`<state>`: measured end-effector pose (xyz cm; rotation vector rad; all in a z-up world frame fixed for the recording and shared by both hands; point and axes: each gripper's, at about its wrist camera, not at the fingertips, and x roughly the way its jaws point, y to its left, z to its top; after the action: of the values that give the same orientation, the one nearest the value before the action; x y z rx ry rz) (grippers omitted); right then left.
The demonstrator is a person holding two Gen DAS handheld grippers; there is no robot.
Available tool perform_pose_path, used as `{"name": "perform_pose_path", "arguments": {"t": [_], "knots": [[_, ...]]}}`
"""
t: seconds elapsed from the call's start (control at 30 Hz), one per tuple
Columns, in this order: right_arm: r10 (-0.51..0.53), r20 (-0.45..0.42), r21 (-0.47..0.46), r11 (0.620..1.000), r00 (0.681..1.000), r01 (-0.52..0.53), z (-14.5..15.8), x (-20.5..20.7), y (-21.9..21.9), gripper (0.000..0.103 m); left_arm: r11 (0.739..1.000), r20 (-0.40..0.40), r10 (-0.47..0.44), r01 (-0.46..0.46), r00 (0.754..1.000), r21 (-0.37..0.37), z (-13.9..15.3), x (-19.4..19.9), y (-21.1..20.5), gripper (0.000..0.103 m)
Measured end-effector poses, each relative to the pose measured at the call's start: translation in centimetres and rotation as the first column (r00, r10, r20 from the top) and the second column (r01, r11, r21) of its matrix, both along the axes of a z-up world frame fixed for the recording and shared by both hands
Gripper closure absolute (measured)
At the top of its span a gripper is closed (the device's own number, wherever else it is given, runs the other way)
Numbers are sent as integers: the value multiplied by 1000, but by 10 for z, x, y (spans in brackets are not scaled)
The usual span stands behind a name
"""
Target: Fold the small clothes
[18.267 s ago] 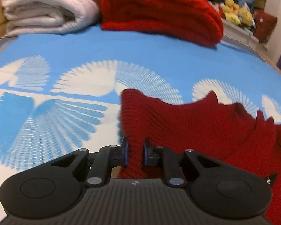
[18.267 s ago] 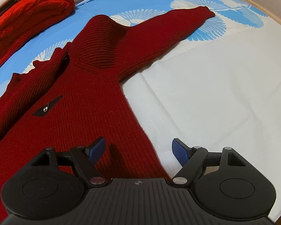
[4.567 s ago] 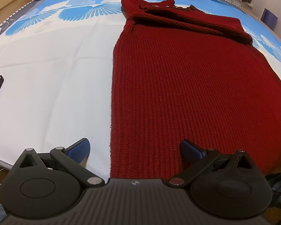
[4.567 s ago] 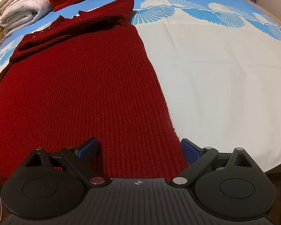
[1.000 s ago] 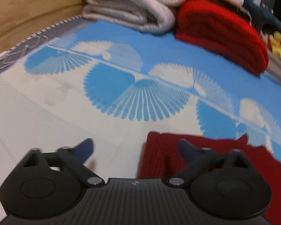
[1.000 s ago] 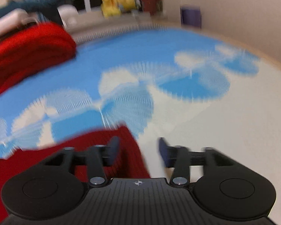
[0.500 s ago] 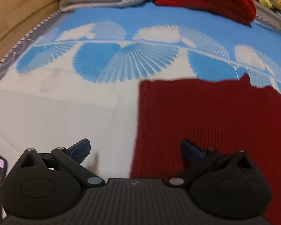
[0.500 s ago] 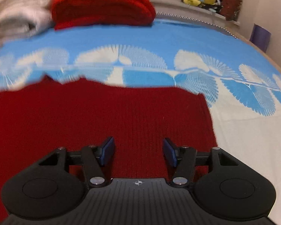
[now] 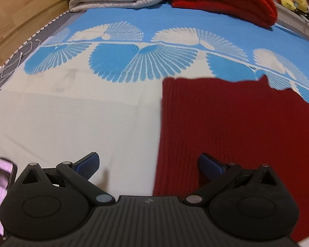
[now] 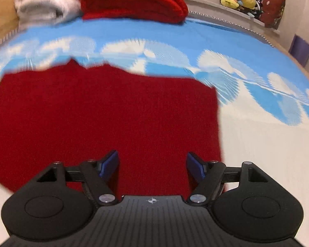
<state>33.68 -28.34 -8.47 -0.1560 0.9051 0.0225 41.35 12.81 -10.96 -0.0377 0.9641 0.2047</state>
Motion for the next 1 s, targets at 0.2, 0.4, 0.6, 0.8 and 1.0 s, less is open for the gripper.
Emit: {"name": "perform_pose_path", "arguments": {"t": [0.2,0.4,0.6,0.8,1.0], "knots": [[-43,-22,34,998,999,44,-16,-24,-15,29,995,-1,-15,15,1000,100,-7,-36,-14,0],[-223,28,192,958,975,213,1,-69,-21,22,997,42,67,-69,997,37,-1,-100,-10,0],[-336,30,450,845,941,287,6,-126,-20,17,998,61,47,-49,997,41,-1,-163,-28,0],[-337,73,507,823,939,256,5,-161,6,17,999,63,15,-18,998,45,-10,-206,-51,0],[-292,135,443,873,947,206,9,-175,22,17,999,73,-14,11,997,40,-14,-225,-60,0]]}}
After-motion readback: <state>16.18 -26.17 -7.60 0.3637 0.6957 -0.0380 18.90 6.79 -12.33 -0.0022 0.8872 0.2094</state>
